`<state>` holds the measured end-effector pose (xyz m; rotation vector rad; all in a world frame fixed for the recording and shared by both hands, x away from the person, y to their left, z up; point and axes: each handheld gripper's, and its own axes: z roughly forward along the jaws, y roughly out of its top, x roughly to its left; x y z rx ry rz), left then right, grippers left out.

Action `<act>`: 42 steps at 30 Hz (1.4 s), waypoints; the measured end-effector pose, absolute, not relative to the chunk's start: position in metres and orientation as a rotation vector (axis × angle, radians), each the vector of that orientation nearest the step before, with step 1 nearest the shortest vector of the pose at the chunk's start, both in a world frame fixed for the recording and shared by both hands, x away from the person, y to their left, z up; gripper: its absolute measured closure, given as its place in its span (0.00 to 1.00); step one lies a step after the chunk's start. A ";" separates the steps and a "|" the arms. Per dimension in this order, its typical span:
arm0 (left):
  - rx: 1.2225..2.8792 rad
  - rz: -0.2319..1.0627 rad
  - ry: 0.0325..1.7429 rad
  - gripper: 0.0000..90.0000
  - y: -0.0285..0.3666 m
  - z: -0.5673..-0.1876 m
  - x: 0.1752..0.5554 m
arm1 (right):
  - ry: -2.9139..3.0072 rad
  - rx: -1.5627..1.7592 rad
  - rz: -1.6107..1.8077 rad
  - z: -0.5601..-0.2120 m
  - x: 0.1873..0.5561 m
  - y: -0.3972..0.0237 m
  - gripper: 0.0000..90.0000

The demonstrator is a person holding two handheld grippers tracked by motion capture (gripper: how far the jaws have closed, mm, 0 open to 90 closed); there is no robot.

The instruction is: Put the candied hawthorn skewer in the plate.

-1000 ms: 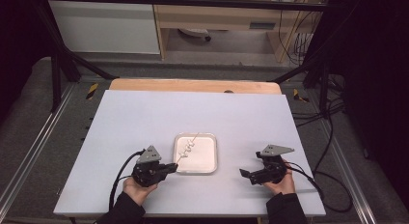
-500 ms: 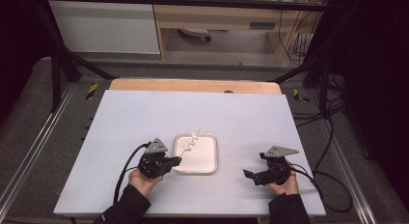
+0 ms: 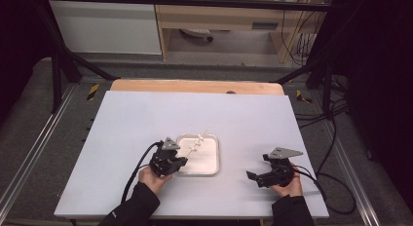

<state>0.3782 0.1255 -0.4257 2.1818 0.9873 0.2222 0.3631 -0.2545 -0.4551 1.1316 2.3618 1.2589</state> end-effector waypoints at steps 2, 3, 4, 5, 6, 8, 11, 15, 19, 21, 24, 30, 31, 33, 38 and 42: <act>2.195 0.216 1.008 0.98 0.123 -0.428 0.379 | 2.359 1.128 1.263 -0.455 0.363 -0.255 0.00; 2.204 0.214 1.012 0.98 0.123 -0.429 0.379 | 2.358 1.129 1.262 -0.455 0.363 -0.255 0.00; 2.211 0.212 1.015 0.98 0.122 -0.429 0.379 | 2.360 1.133 1.261 -0.455 0.363 -0.255 0.00; 2.215 0.215 1.021 0.98 0.121 -0.430 0.378 | 2.359 1.132 1.263 -0.455 0.363 -0.255 0.00; 2.222 0.217 1.024 0.98 0.121 -0.431 0.378 | 2.359 1.132 1.261 -0.456 0.363 -0.255 0.00; 2.235 0.211 1.030 0.98 0.120 -0.432 0.379 | 2.361 1.132 1.259 -0.456 0.363 -0.255 0.00; 2.256 0.212 1.043 0.98 0.118 -0.433 0.379 | 2.361 1.134 1.257 -0.456 0.363 -0.255 0.00; 2.273 0.217 1.054 0.98 0.117 -0.435 0.380 | 2.360 1.133 1.256 -0.456 0.363 -0.254 0.00; 2.273 0.220 1.060 0.98 0.115 -0.435 0.380 | 2.366 1.133 1.249 -0.457 0.363 -0.254 0.00; 2.272 0.220 1.058 0.97 0.115 -0.435 0.380 | 2.364 1.133 1.251 -0.456 0.363 -0.254 0.01; 2.269 0.221 1.055 0.96 0.115 -0.435 0.379 | 2.361 1.133 1.250 -0.456 0.363 -0.254 0.01; 2.252 0.239 1.032 0.85 0.118 -0.432 0.378 | 2.361 1.134 1.250 -0.456 0.363 -0.255 0.00; 2.251 0.242 1.024 0.82 0.119 -0.431 0.378 | 2.359 1.131 1.254 -0.456 0.363 -0.255 0.01; 2.236 0.237 1.003 0.76 0.122 -0.429 0.377 | 2.357 1.127 1.256 -0.456 0.363 -0.255 0.01; 2.221 0.232 0.964 0.62 0.131 -0.421 0.376 | 2.357 1.137 1.256 -0.455 0.362 -0.255 0.01; 2.204 0.227 0.937 0.50 0.138 -0.416 0.374 | 2.355 1.137 1.257 -0.455 0.363 -0.255 0.01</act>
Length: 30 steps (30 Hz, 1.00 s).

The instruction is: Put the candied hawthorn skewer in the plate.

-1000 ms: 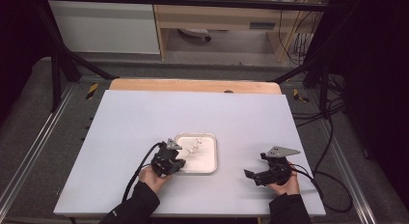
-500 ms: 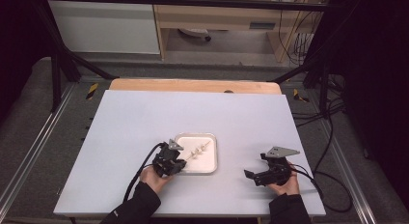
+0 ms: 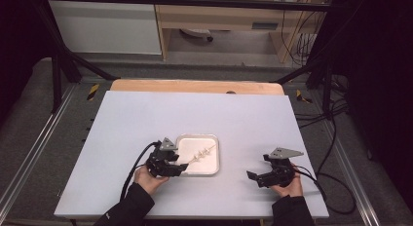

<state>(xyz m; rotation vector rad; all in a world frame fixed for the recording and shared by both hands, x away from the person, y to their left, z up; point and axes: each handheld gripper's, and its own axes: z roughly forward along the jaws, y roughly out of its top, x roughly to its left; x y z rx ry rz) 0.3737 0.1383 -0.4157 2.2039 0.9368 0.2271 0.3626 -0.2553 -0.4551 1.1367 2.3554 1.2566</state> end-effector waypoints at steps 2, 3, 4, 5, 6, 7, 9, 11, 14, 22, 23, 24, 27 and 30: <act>2.206 0.217 0.923 0.45 0.143 -0.413 0.373 | 2.357 1.138 1.257 -0.455 0.363 -0.255 0.01; 2.201 0.216 0.923 0.42 0.144 -0.412 0.373 | 2.357 1.141 1.256 -0.455 0.362 -0.255 0.01; 2.200 0.224 0.917 0.40 0.146 -0.412 0.372 | 2.357 1.140 1.256 -0.455 0.362 -0.255 0.01; 2.202 0.235 0.911 0.37 0.148 -0.411 0.372 | 2.355 1.141 1.257 -0.455 0.362 -0.255 0.01; 2.205 0.244 0.909 0.35 0.150 -0.410 0.372 | 2.355 1.143 1.261 -0.455 0.362 -0.255 0.01; 2.207 0.256 0.908 0.32 0.152 -0.409 0.371 | 2.355 1.148 1.262 -0.454 0.362 -0.255 0.01; 2.218 0.282 0.911 0.24 0.157 -0.409 0.370 | 2.354 1.148 1.261 -0.454 0.362 -0.255 0.01; 2.225 0.303 0.915 0.19 0.162 -0.409 0.369 | 2.354 1.149 1.262 -0.454 0.362 -0.256 0.01; 2.223 0.320 0.920 0.15 0.173 -0.411 0.366 | 2.354 1.147 1.260 -0.454 0.362 -0.256 0.01; 2.179 0.337 0.942 0.11 0.207 -0.421 0.357 | 2.355 1.155 1.265 -0.454 0.362 -0.256 0.00; 2.171 0.340 0.947 0.11 0.211 -0.422 0.356 | 2.355 1.156 1.264 -0.454 0.362 -0.255 0.00; 2.164 0.341 0.953 0.11 0.216 -0.423 0.355 | 2.358 1.157 1.260 -0.454 0.362 -0.255 0.00; 2.135 0.342 0.974 0.11 0.231 -0.429 0.352 | 2.361 1.158 1.256 -0.455 0.361 -0.255 0.00; 2.103 0.348 0.989 0.11 0.242 -0.434 0.350 | 2.360 1.156 1.257 -0.455 0.361 -0.256 0.00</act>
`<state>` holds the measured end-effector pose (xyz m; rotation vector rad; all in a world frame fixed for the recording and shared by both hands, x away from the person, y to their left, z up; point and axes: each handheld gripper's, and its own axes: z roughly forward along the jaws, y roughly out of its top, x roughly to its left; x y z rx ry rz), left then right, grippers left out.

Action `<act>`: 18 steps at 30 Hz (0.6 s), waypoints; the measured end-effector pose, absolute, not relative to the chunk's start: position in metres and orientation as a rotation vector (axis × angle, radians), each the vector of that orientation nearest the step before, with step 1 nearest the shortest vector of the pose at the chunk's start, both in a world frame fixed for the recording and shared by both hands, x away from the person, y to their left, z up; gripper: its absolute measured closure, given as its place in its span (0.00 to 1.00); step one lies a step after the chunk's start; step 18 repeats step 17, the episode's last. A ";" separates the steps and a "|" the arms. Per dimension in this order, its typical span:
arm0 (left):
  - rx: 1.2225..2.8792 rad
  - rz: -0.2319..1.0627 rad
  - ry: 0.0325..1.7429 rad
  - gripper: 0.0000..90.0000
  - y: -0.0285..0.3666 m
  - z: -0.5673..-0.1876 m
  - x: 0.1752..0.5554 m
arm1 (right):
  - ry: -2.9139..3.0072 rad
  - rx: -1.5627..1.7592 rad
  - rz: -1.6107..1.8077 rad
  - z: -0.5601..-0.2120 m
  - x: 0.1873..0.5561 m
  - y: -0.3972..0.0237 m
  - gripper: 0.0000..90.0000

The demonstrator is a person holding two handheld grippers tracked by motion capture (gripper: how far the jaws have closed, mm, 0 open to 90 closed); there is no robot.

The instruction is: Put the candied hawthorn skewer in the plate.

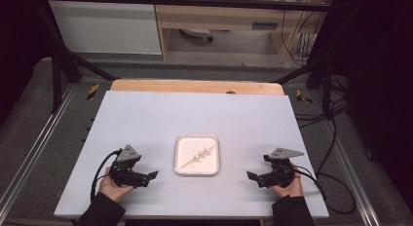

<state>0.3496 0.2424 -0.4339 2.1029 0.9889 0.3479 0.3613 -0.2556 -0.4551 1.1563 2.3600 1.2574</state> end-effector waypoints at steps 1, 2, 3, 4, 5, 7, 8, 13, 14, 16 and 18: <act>2.092 0.342 0.991 0.11 0.246 -0.435 0.349 | 2.359 1.151 1.257 -0.455 0.361 -0.256 0.00; 2.083 0.341 0.994 0.11 0.249 -0.437 0.349 | 2.362 1.152 1.256 -0.455 0.361 -0.256 0.00; 2.076 0.337 0.995 0.11 0.251 -0.438 0.348 | 2.362 1.152 1.257 -0.455 0.361 -0.256 0.00; 2.079 0.341 0.992 0.11 0.255 -0.440 0.347 | 2.361 1.151 1.257 -0.455 0.360 -0.256 0.00; 2.075 0.342 0.996 0.11 0.257 -0.442 0.347 | 2.364 1.153 1.257 -0.455 0.360 -0.256 0.00; 2.074 0.337 0.999 0.11 0.260 -0.445 0.345 | 2.359 1.152 1.258 -0.455 0.359 -0.257 0.00; 2.072 0.341 1.001 0.11 0.261 -0.446 0.345 | 2.356 1.156 1.264 -0.455 0.359 -0.257 0.00; 2.066 0.350 1.003 0.11 0.262 -0.449 0.344 | 2.355 1.153 1.267 -0.455 0.359 -0.258 0.00; 2.073 0.346 0.999 0.11 0.262 -0.449 0.343 | 2.355 1.152 1.266 -0.455 0.359 -0.258 0.00; 2.079 0.346 0.995 0.12 0.261 -0.450 0.343 | 2.354 1.152 1.266 -0.455 0.359 -0.258 0.00; 2.082 0.346 0.994 0.12 0.261 -0.450 0.343 | 2.355 1.152 1.266 -0.455 0.360 -0.258 0.00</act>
